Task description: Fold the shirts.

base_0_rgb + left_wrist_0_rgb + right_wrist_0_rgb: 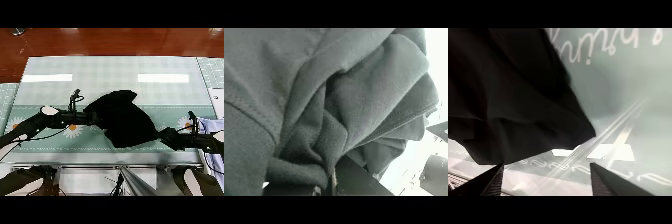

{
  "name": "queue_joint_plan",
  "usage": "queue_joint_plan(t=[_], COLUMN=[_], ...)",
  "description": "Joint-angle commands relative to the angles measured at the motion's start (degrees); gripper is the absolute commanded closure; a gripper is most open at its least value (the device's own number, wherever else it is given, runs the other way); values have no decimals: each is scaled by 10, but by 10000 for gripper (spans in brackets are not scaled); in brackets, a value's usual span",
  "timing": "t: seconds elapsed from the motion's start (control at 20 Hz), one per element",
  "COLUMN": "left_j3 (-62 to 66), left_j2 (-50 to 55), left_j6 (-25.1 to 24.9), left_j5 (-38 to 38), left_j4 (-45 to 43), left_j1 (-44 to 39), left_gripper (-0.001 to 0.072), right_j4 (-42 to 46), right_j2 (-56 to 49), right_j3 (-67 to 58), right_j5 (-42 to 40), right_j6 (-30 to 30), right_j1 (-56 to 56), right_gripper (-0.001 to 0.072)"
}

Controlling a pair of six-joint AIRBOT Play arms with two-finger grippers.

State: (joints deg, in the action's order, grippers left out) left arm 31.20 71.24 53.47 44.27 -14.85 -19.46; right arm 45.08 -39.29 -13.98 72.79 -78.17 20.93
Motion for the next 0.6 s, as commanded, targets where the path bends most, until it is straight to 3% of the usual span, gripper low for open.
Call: queue_joint_plan(t=[0.0, 0.2, 0.55], left_j3=[6, 6, 6], left_j2=[1, 1, 1], left_j6=[-3, -3, -4], left_j5=[-2, 18, 42], left_j4=[3, 3, 3], left_j1=[-1, -1, -2], left_gripper=[678, 678, 678], right_j4=[-13, -27, -157], right_j2=[0, -32, -173], right_j3=[5, 2, -3], right_j5=[-29, -118, -227], right_j6=[1, -31, 6], right_j1=[-49, -173, -315], right_gripper=[96, 96, 110])
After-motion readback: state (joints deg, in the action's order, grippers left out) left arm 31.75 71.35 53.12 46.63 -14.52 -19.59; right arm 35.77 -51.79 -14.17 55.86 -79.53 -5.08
